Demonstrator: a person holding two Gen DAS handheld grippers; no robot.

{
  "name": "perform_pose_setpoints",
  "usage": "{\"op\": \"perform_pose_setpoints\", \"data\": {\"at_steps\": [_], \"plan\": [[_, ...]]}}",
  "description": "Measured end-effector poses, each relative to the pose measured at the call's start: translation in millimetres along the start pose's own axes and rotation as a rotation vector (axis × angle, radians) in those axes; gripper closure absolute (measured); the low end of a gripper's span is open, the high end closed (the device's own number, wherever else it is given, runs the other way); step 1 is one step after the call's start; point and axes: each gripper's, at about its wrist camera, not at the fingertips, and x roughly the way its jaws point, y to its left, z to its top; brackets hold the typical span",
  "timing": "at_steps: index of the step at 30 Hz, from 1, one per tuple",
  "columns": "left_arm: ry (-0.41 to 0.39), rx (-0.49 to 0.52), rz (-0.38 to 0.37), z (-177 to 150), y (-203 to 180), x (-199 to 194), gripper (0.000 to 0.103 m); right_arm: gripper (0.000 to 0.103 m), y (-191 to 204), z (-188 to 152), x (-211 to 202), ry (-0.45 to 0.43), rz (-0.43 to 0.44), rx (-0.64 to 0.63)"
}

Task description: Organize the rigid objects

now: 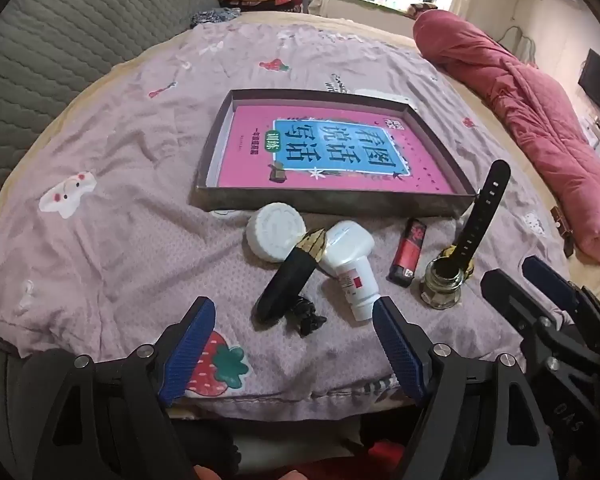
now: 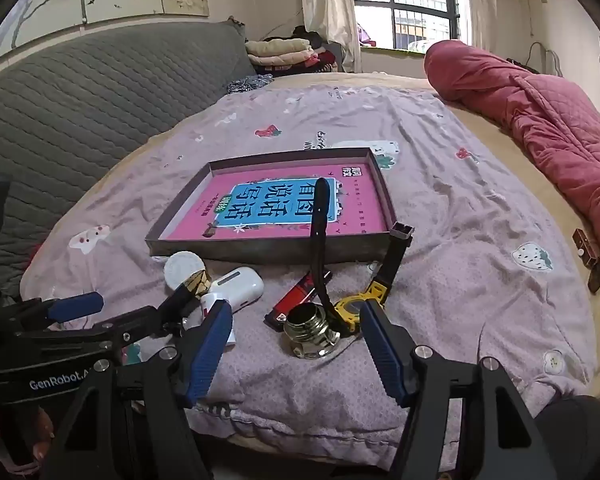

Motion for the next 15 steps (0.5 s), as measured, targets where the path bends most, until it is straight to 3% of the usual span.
{"op": "perform_pose_setpoints", "data": {"at_steps": [4,15], "plan": [[-0.003,-0.017,-0.023,0.5,5.3,0.1,0.021,0.037,-0.6,1.2,-1.7,-0.022,0.007,-0.016],[-0.014,0.007,0.015,1.9,2.7,-2.0,0.021,0.037,6.0,2.4,-3.1,-0.039,-0.014,-0.039]]}}
